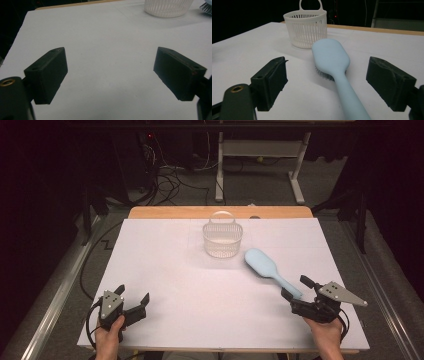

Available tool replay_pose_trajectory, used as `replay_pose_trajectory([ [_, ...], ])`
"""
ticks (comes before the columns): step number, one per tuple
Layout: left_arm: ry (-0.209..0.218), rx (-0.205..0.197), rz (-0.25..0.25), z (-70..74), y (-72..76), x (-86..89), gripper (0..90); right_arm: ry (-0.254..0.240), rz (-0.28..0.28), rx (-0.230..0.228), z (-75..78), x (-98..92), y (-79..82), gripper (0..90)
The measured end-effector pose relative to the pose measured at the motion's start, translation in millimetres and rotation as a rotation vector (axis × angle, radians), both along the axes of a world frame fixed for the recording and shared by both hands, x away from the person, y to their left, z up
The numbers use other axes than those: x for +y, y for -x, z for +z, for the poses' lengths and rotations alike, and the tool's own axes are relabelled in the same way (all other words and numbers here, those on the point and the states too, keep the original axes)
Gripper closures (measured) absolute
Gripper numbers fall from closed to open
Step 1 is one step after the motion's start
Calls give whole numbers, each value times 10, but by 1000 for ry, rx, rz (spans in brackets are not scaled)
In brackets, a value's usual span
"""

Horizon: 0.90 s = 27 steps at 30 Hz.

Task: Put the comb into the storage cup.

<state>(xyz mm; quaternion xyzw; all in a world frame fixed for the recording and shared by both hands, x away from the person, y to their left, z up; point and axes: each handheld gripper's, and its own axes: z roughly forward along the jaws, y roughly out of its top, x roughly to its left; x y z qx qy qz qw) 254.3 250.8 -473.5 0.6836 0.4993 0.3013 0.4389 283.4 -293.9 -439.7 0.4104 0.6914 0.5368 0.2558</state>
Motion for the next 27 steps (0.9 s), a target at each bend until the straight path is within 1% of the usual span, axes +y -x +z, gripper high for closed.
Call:
replay_pose_trajectory([
  [2, 0, 0, 0, 0, 1, 1, 127, -3, 1, 3, 3, 9, -11, 173],
  [5, -1, -1, -1, -2, 5, 0, 127, -29, 5, 14, 18, 28, -48, 173],
  [10, -2, 0, -1, -3, 5, 1, 127, -23, 15, 12, 36, 60, -84, 173],
  [13, -4, 0, -2, -4, 6, -2, 127, -23, 28, 18, 36, 108, -127, 173],
  [18, -7, 3, -5, -6, 8, 0, 127, -50, 41, 31, 35, 157, -186, 173],
  [23, -4, 3, -4, -8, 7, -5, 127, -58, 45, 36, 35, 199, -248, 173],
  [27, -4, 6, -4, -10, 6, -6, 127, -52, 55, 38, 40, 250, -302, 174],
])
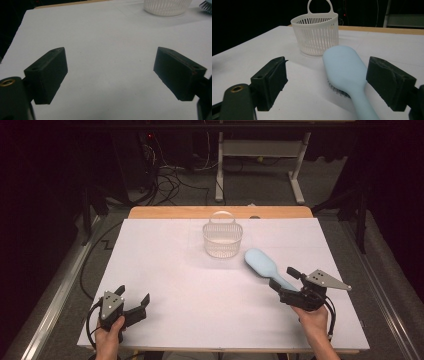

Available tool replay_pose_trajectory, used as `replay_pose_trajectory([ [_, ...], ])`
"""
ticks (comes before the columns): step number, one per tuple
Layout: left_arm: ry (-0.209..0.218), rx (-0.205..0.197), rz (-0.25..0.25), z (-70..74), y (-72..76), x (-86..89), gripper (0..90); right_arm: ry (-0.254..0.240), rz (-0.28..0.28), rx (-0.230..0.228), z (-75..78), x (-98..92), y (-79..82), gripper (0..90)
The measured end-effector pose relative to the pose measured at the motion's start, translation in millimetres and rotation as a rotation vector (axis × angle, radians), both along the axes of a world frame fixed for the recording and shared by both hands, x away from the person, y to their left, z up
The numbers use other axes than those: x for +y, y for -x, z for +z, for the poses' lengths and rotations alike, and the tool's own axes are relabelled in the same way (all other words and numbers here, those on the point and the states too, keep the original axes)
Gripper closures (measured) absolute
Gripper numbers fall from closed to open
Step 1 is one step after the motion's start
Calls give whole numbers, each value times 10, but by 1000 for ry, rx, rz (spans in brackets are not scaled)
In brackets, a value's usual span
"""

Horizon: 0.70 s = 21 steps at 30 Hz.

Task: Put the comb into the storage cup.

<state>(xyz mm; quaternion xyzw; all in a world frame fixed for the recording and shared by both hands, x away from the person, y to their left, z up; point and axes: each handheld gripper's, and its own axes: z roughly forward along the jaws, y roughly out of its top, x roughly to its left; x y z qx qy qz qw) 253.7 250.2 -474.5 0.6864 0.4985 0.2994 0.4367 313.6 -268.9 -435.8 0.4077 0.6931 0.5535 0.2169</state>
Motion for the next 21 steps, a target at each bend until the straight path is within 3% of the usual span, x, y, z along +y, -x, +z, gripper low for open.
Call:
replay_pose_trajectory([
  [16, 11, 1, -1, -2, -2, 4, 127, 15, -2, 27, 8, 177, -174, 186],
  [21, 12, 2, -1, -3, -2, 5, 127, 27, -38, 33, 11, 208, -225, 190],
])
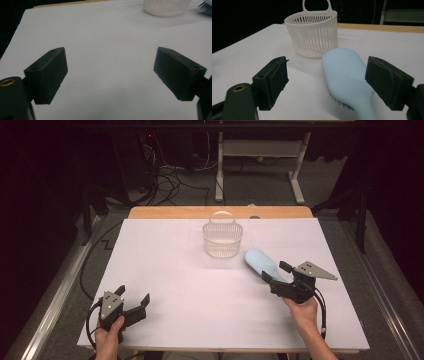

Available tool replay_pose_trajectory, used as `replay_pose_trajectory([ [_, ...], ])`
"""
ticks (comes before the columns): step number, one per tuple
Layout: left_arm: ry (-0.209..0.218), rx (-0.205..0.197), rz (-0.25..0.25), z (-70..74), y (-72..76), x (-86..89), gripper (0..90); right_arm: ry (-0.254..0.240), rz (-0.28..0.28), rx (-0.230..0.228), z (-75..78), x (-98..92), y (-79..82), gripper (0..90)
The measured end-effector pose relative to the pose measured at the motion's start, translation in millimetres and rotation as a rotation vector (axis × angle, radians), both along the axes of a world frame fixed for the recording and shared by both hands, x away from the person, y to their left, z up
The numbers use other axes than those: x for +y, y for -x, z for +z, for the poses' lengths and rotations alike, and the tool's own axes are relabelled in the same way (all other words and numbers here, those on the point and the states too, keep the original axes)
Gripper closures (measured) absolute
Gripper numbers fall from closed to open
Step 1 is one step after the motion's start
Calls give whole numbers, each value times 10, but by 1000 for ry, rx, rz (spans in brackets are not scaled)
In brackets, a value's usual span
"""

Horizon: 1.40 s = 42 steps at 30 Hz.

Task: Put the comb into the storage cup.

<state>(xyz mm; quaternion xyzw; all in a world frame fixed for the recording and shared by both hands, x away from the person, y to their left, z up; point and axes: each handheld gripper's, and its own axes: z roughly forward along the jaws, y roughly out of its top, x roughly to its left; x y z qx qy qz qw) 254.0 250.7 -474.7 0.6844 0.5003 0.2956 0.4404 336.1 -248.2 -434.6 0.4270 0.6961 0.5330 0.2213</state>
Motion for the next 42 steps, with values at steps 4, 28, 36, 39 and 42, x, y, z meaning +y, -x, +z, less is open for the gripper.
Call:
replay_pose_trajectory([
  [4, 0, 1, 0, -1, -2, -1, 127, 1, 0, 14, -10, 13, -43, 191],
  [28, 8, 4, -2, -1, -6, 4, 128, 263, 66, 255, 213, 68, -302, 215],
  [36, 8, 4, -3, -1, -5, 0, 128, 336, 65, 325, 214, 90, -383, 312],
  [39, 6, 3, -5, -2, -3, -4, 128, 353, 69, 342, 209, 100, -398, 323],
  [42, 4, 4, -9, -2, -1, -9, 128, 378, 63, 371, 197, 103, -423, 331],
])
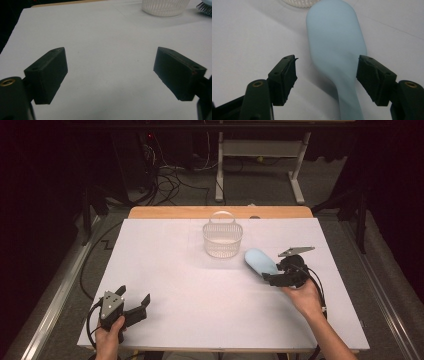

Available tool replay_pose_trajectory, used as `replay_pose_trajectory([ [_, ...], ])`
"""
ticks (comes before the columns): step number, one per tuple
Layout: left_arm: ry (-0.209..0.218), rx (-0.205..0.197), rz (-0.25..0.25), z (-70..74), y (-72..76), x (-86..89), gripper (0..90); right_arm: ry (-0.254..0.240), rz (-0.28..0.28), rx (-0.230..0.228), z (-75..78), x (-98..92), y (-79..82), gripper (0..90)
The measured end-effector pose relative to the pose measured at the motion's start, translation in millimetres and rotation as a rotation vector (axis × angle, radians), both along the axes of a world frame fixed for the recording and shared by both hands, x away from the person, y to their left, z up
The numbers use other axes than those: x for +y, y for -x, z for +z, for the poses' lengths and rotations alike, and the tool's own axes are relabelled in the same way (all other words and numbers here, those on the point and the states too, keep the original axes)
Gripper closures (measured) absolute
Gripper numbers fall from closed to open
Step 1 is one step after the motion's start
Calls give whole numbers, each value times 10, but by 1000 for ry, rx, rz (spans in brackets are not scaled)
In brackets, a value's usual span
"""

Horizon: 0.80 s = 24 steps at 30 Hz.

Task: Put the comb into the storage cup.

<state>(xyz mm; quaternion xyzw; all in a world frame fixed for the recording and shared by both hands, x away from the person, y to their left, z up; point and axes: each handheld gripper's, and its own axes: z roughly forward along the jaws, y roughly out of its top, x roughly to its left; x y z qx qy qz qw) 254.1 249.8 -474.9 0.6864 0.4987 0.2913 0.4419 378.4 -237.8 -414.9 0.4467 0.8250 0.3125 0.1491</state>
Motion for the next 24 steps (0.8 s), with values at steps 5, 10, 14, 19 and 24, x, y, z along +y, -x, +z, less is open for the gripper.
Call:
replay_pose_trajectory([
  [5, 0, 0, -2, 0, -1, -1, 127, 18, -7, 22, -9, -14, -26, 343],
  [10, 0, 0, -4, 2, 1, -2, 128, 60, -10, 45, -20, -7, -55, 342],
  [14, 1, 2, -5, 1, 1, -2, 128, 93, -14, 75, -50, -3, -89, 380],
  [19, 1, 2, -6, 0, -1, -2, 128, 115, -7, 85, -72, 9, -106, 410],
  [24, 1, 2, -7, 1, -2, -3, 128, 163, 5, 99, -94, 58, -125, 416],
])
